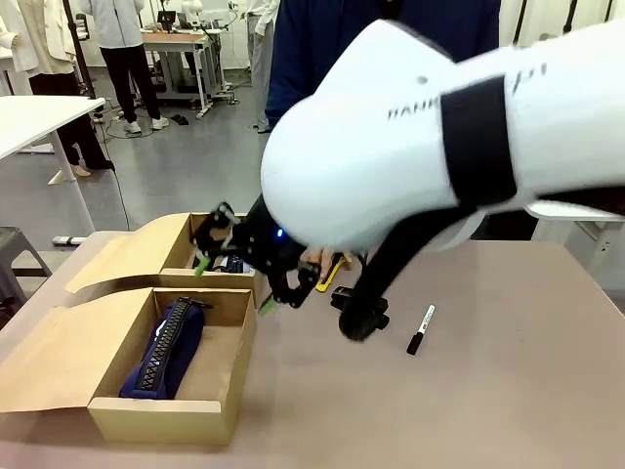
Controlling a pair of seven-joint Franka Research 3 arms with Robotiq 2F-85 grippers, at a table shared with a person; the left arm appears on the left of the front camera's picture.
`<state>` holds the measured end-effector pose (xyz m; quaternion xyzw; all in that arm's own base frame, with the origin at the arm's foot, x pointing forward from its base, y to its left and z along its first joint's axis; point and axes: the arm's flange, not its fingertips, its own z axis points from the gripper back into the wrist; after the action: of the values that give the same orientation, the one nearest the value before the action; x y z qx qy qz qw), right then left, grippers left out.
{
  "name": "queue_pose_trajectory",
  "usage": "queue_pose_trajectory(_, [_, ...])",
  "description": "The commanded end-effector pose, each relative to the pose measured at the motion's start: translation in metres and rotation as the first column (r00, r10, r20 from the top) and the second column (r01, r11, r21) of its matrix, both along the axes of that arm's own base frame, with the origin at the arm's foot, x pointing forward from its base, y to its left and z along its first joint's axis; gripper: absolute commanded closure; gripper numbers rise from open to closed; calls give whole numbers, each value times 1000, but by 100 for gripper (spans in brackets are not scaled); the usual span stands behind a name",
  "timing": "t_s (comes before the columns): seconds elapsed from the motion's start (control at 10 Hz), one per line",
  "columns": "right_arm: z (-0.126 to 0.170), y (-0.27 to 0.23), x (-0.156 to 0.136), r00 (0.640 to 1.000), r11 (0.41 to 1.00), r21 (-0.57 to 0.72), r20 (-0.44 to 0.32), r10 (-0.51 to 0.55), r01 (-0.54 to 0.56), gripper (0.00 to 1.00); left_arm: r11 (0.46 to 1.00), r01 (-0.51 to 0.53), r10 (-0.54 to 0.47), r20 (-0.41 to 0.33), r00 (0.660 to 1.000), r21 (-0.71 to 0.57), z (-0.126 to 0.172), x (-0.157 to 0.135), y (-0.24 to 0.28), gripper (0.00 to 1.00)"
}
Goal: Place items inside the box.
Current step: Pick up a Pencil pouch or Stapler and place it inside the Mailer Box closest to the robot.
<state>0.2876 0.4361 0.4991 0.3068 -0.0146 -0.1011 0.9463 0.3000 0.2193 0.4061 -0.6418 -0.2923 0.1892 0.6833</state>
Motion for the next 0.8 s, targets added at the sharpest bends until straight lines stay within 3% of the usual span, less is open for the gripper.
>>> queue_pose_trajectory(0.0, [52, -87, 9, 999, 967, 254, 40, -27, 16, 0, 1000, 5, -5, 25, 1000, 4, 1, -1, -1, 0])
queue_pose_trajectory(0.1, [75, -138, 6, 995, 916, 393, 38, -96, 74, 0, 1000, 5, -5, 25, 1000, 4, 1, -1, -1, 0])
queue_pose_trajectory(0.2, [82, -191, -4, 973, 863, 466, 12, -229, 197, 0, 1000, 5, -5, 25, 1000, 4, 1, -1, -1, 0])
queue_pose_trajectory(0.3, [78, -234, -15, 963, 826, 516, 5, -269, 228, 0, 1000, 5, -5, 25, 1000, 4, 1, -1, -1, 0])
queue_pose_trajectory(0.4, [71, -277, -26, 954, 787, 571, 22, -299, 233, 0, 1000, 5, -5, 25, 1000, 4, 1, -1, -1, 0])
queue_pose_trajectory(0.5, [67, -316, -39, 967, 766, 624, 60, -247, 157, 0, 1000, 5, -5, 25, 1000, 4, 1, -1, -1, 0])
queue_pose_trajectory(0.7, [51, -412, -63, 936, 668, 719, 72, -345, 191, 0, 1000, 5, -5, 25, 1000, 4, 1, -1, -1, 0])
